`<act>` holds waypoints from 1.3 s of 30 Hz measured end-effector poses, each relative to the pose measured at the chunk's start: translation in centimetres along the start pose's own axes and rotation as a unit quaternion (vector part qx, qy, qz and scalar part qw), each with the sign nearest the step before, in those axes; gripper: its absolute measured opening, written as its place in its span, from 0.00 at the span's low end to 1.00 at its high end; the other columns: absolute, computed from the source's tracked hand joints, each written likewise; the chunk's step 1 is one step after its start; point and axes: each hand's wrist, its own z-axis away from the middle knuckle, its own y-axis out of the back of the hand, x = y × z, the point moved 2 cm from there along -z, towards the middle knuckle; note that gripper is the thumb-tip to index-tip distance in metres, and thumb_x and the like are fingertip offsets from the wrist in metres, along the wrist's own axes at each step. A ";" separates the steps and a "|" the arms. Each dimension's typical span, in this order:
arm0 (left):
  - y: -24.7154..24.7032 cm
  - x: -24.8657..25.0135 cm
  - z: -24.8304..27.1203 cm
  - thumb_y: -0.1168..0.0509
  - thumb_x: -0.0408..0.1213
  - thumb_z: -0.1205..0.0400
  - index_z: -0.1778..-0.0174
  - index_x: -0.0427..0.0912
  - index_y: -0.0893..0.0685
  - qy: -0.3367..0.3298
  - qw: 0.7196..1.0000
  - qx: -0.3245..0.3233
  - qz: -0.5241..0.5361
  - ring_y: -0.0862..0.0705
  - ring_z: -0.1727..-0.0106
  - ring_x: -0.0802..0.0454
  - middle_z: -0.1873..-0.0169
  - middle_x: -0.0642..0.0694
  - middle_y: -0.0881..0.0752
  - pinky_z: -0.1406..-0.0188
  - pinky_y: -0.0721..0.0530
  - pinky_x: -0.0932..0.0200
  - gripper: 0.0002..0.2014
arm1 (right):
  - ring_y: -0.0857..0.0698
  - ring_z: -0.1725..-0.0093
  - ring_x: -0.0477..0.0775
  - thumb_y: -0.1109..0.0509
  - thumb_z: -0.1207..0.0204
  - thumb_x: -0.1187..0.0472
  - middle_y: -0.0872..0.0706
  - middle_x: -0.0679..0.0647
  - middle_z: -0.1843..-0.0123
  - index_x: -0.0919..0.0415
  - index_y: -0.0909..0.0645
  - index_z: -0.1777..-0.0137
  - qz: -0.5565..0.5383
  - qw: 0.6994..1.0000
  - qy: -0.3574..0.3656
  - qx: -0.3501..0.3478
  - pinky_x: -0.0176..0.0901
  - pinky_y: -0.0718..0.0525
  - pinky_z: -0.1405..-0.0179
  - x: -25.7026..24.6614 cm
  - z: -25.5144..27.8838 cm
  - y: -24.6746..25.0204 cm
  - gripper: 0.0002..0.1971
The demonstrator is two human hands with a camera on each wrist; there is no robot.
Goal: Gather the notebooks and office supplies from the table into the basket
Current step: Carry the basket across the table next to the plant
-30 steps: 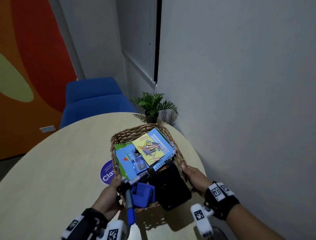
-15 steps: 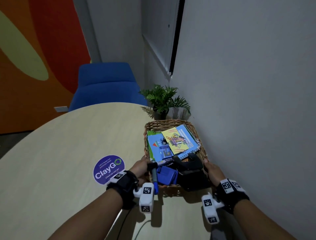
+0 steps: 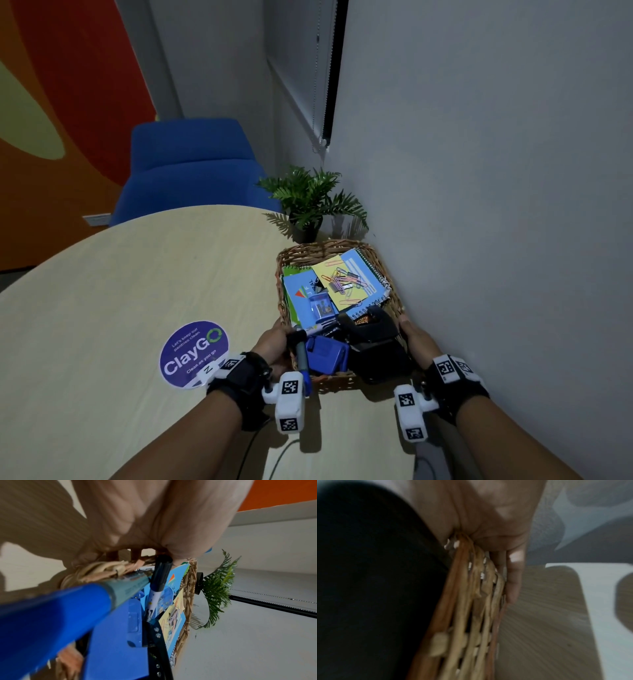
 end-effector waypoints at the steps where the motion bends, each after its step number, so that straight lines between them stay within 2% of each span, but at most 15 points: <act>1: 0.3 -0.3 -0.4 0.41 0.31 0.20 0.49 0.36 0.25 -0.005 1.000 0.006 0.001 0.31 0.52 0.41 0.51 0.34 0.24 0.60 0.30 0.46 0.06 | 0.27 0.25 0.60 0.49 0.14 0.48 0.24 0.61 0.25 0.63 0.28 0.25 -0.024 1.000 -0.006 -0.003 0.42 0.31 0.33 0.0 0.0 0.0 0.25; 3: 0.6 -1.0 -1.4 0.38 0.36 0.24 0.48 0.38 0.24 -0.003 1.000 -0.004 0.001 0.28 0.52 0.40 0.49 0.33 0.22 0.56 0.28 0.44 0.10 | 0.24 0.28 0.59 0.45 0.16 0.45 0.21 0.55 0.30 0.59 0.26 0.26 -0.071 0.997 -0.010 -0.012 0.42 0.29 0.33 0.1 0.4 -0.2 0.25; 6: 0.8 -1.3 -0.6 0.37 0.39 0.22 0.44 0.39 0.22 0.003 1.000 -0.007 -0.024 0.25 0.54 0.40 0.52 0.34 0.22 0.56 0.27 0.43 0.12 | 0.14 0.39 0.61 0.37 0.28 0.35 0.12 0.57 0.39 0.54 0.16 0.38 -0.152 0.988 -0.017 -0.013 0.61 0.22 0.31 1.8 -0.7 0.0 0.27; 8: 1.0 -1.2 0.1 0.36 0.46 0.24 0.38 0.41 0.24 0.020 0.999 -0.015 -0.043 0.25 0.61 0.42 0.56 0.35 0.23 0.57 0.28 0.44 0.20 | 0.13 0.43 0.60 0.36 0.25 0.39 0.11 0.58 0.42 0.54 0.16 0.40 -0.208 0.978 -0.015 -0.008 0.63 0.20 0.34 2.2 -0.4 0.1 0.23; 10: 1.3 -1.0 1.0 0.36 0.58 0.26 0.35 0.44 0.24 0.034 0.998 -0.024 -0.046 0.26 0.67 0.43 0.59 0.38 0.23 0.61 0.28 0.49 0.28 | 0.16 0.39 0.57 0.39 0.19 0.45 0.16 0.55 0.35 0.54 0.23 0.33 -0.237 0.972 -0.004 -0.010 0.58 0.19 0.36 1.8 1.2 -0.3 0.20; 12: 1.0 -0.9 2.4 0.40 0.65 0.25 0.37 0.43 0.25 0.067 0.996 -0.057 -0.027 0.22 0.63 0.41 0.60 0.38 0.26 0.60 0.26 0.51 0.31 | 0.19 0.37 0.58 0.42 0.17 0.48 0.21 0.55 0.32 0.52 0.33 0.26 -0.246 0.969 0.011 -0.020 0.53 0.16 0.47 2.2 2.2 -0.5 0.21; 14: 0.7 -1.2 3.2 0.43 0.64 0.21 0.34 0.40 0.26 0.088 0.994 -0.069 -0.019 0.20 0.38 0.33 0.44 0.35 0.21 0.41 0.22 0.38 0.32 | 0.17 0.42 0.59 0.43 0.16 0.52 0.22 0.57 0.34 0.52 0.36 0.26 -0.260 0.966 0.005 -0.020 0.49 0.12 0.63 3.0 2.6 -0.8 0.20; 15: 0.2 -1.4 3.8 0.45 0.60 0.18 0.35 0.40 0.25 0.077 0.994 -0.071 -0.014 0.20 0.37 0.33 0.42 0.36 0.21 0.38 0.23 0.33 0.27 | 0.16 0.47 0.58 0.44 0.15 0.54 0.21 0.58 0.37 0.52 0.34 0.28 -0.270 0.963 -0.005 -0.016 0.48 0.12 0.71 3.3 2.6 -0.9 0.17; 17: -0.8 -1.2 4.6 0.48 0.51 0.13 0.41 0.42 0.23 0.035 0.997 -0.073 0.002 0.14 0.53 0.36 0.51 0.41 0.18 0.46 0.18 0.34 0.18 | 0.16 0.54 0.55 0.45 0.14 0.59 0.18 0.58 0.45 0.54 0.30 0.32 -0.287 0.958 -0.016 0.008 0.45 0.14 0.76 3.3 2.5 -1.0 0.13; 20: -1.9 -1.1 4.9 0.50 0.47 0.12 0.40 0.42 0.26 0.004 0.998 -0.068 -0.003 0.12 0.68 0.41 0.58 0.44 0.17 0.61 0.13 0.43 0.14 | 0.16 0.51 0.57 0.46 0.15 0.61 0.17 0.61 0.40 0.60 0.29 0.29 -0.328 0.943 -0.039 0.038 0.50 0.15 0.64 3.3 1.8 -0.8 0.16; 27: -2.5 -0.7 4.2 0.50 0.45 0.11 0.44 0.43 0.26 -0.012 0.998 -0.065 -0.003 0.11 0.79 0.49 0.58 0.48 0.16 0.61 0.17 0.48 0.11 | 0.20 0.40 0.61 0.46 0.15 0.58 0.21 0.57 0.34 0.56 0.30 0.26 -0.346 0.932 -0.064 0.091 0.61 0.18 0.42 3.1 1.2 -1.6 0.18; 29: -2.4 -0.6 4.1 0.50 0.44 0.11 0.47 0.42 0.24 -0.013 0.998 -0.063 -0.005 0.11 0.77 0.47 0.58 0.46 0.16 0.64 0.15 0.47 0.12 | 0.20 0.40 0.62 0.46 0.16 0.58 0.21 0.58 0.34 0.54 0.29 0.28 -0.344 0.930 -0.070 0.105 0.63 0.17 0.44 3.1 1.3 -1.9 0.18; 31: -2.4 -0.6 4.1 0.48 0.43 0.12 0.39 0.41 0.27 -0.019 0.998 -0.064 -0.013 0.11 0.70 0.43 0.57 0.42 0.16 0.69 0.12 0.48 0.12 | 0.19 0.38 0.64 0.46 0.17 0.58 0.20 0.60 0.34 0.53 0.28 0.29 -0.342 0.930 -0.074 0.111 0.65 0.14 0.49 3.2 1.3 -2.0 0.18; 35: -2.2 -0.7 3.9 0.47 0.43 0.12 0.37 0.41 0.30 -0.021 0.998 -0.056 -0.029 0.15 0.66 0.42 0.56 0.38 0.19 0.74 0.12 0.51 0.12 | 0.19 0.37 0.65 0.46 0.17 0.58 0.20 0.61 0.34 0.54 0.29 0.28 -0.331 0.935 -0.067 0.106 0.69 0.16 0.45 3.2 1.5 -2.0 0.18; 39: -2.3 -0.8 3.9 0.48 0.42 0.12 0.38 0.41 0.31 -0.018 0.997 -0.062 -0.035 0.14 0.65 0.43 0.55 0.39 0.20 0.71 0.12 0.51 0.11 | 0.19 0.39 0.64 0.47 0.17 0.57 0.19 0.62 0.35 0.54 0.27 0.30 -0.321 0.939 -0.062 0.109 0.67 0.15 0.47 3.3 1.5 -2.0 0.18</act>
